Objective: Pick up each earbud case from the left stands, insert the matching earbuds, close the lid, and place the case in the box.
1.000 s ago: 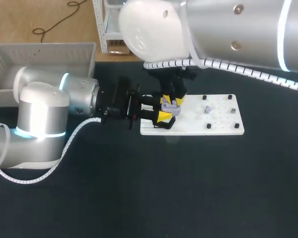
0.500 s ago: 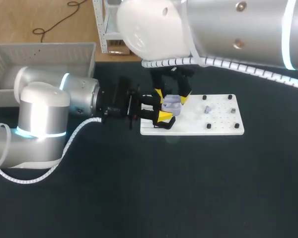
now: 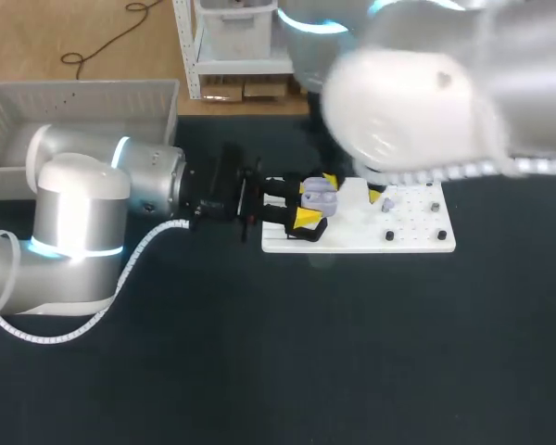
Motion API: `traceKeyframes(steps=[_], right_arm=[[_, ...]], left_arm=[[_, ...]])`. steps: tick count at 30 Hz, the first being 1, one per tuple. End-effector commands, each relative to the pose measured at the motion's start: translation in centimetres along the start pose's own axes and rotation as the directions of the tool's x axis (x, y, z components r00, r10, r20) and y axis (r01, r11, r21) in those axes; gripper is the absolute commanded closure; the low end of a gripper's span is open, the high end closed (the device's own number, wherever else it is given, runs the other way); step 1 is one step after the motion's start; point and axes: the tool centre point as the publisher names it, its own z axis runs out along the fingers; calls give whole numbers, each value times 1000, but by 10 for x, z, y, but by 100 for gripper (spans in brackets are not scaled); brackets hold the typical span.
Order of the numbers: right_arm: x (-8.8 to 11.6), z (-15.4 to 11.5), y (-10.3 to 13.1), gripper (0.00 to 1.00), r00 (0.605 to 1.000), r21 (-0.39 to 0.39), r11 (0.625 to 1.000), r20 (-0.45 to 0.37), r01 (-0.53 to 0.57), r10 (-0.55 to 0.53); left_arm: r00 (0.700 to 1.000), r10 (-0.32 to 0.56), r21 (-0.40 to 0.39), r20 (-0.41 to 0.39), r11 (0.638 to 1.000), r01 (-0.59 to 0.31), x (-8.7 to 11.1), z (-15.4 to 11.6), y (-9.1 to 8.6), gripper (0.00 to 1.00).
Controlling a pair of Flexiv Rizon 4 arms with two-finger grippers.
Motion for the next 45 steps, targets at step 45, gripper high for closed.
traceKeyframes(steps=[45], right_arm=[[-95,117,-2,38,945,-278,904,74,326,-318]], left_arm=[[1000,4,-24,12,1000,-4,8,-19,-11,100]])
